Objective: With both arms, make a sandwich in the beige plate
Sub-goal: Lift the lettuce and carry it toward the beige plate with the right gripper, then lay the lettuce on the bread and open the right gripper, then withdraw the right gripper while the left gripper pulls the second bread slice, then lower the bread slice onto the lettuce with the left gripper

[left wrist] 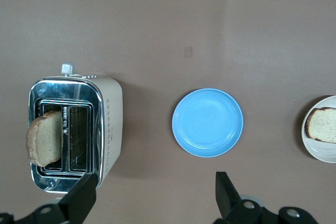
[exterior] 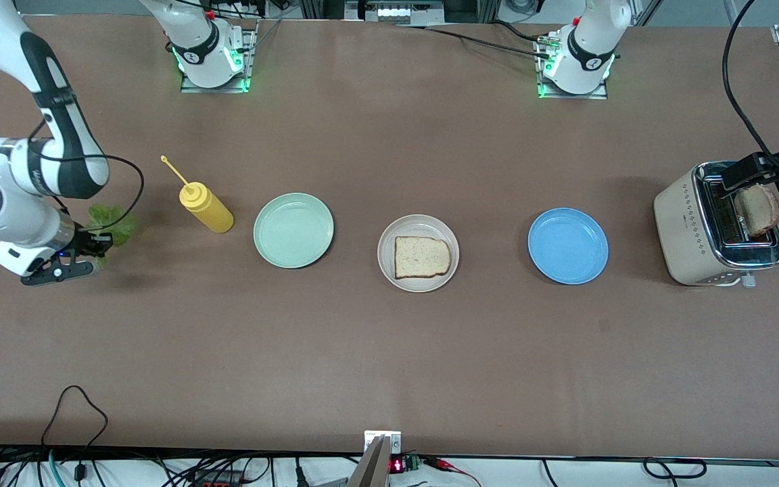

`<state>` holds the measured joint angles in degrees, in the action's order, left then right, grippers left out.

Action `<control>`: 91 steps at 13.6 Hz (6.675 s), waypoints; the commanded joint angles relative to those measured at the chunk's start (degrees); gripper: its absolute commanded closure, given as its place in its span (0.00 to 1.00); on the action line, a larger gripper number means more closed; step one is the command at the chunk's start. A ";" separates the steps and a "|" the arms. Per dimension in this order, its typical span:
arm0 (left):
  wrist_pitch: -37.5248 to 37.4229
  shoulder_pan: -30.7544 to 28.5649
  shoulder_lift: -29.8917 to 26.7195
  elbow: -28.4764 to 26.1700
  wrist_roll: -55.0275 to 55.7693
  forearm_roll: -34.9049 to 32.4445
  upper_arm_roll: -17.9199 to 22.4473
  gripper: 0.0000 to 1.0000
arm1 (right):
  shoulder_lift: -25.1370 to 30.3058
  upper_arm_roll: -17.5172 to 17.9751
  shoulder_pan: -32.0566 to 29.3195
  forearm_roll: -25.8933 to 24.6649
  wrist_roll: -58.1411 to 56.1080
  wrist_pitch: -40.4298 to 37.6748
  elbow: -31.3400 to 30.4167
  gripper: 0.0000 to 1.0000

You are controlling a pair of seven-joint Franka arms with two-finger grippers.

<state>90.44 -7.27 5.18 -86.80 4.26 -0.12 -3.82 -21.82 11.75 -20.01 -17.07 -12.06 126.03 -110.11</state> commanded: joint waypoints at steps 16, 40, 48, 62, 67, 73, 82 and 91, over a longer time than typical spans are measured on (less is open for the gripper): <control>0.17 -18.48 15.38 3.04 -8.65 -3.92 0.31 0.00 | -0.67 18.75 14.01 26.04 65.70 -24.46 20.02 1.00; -0.62 -23.14 23.83 1.72 -10.23 -3.66 0.31 0.75 | -27.22 9.43 42.68 20.24 116.65 22.94 25.12 0.99; -5.10 -23.14 22.16 3.38 -13.13 -2.87 -0.39 0.99 | -24.25 9.17 41.20 19.80 117.44 20.50 25.21 0.00; -31.56 -21.74 20.84 28.00 -11.21 0.20 -29.00 0.99 | 2.56 8.04 14.32 20.50 30.46 -31.43 24.85 0.00; -21.13 -12.25 28.39 23.01 -1.73 15.38 -32.74 0.99 | 9.41 -5.66 14.65 20.15 10.50 -39.89 25.03 0.00; 1.20 -3.82 37.78 14.29 -0.21 28.84 -32.65 1.00 | 17.95 -12.27 19.13 15.14 8.63 -43.24 23.89 0.00; 13.62 1.29 49.22 12.53 -4.34 32.99 -32.39 1.00 | 11.81 -12.01 19.75 16.19 8.80 -42.98 27.84 0.00; 18.62 1.29 53.70 12.26 -4.52 32.73 -32.30 1.00 | 20.15 -12.10 19.22 16.81 8.81 -35.69 16.69 0.00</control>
<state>107.22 -5.87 58.42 -74.11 1.06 31.03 -36.03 -6.41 -0.33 -0.68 -0.94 -2.63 87.17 -87.86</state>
